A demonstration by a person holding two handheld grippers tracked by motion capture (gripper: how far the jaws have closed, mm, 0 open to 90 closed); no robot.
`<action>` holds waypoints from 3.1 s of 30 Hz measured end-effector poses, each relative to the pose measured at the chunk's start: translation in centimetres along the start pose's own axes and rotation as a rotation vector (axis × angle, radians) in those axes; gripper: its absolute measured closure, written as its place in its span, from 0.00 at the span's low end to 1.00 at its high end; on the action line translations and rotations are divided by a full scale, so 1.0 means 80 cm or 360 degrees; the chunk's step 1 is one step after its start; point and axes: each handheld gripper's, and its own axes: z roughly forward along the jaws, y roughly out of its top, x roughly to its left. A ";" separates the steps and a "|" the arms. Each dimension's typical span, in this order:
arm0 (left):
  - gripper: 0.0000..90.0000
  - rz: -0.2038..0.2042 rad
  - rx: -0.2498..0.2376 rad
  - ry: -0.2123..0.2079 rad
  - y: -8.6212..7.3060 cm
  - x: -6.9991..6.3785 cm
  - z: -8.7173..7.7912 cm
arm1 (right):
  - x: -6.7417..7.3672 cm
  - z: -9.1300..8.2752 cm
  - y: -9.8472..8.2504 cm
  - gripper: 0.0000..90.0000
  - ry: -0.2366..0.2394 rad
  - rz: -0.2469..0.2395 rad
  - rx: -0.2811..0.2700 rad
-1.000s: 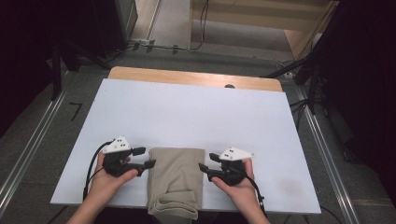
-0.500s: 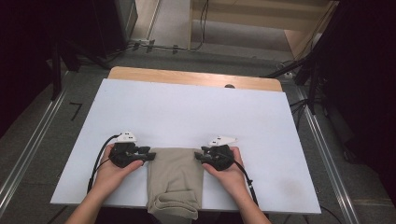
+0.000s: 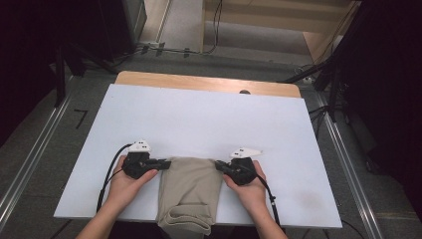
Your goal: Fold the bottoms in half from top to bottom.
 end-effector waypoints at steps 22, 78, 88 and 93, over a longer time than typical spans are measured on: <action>0.94 0.0006 -0.0215 0.0010 0.153 0.042 0.032 | -0.082 -0.046 0.127 0.96 -0.0225 -0.0125 -0.0183; 0.71 0.0147 -0.0015 -0.0200 0.038 -0.007 0.066 | -0.035 0.007 0.002 0.54 0.0009 -0.0351 0.0041; 0.90 0.0241 -0.0060 -0.0067 0.032 -0.031 0.058 | -0.016 0.006 -0.002 0.87 -0.0110 -0.0424 -0.0020; 0.90 0.0290 -0.0103 -0.0117 0.028 -0.047 0.039 | -0.008 -0.014 -0.007 0.87 -0.0059 -0.0419 -0.0086</action>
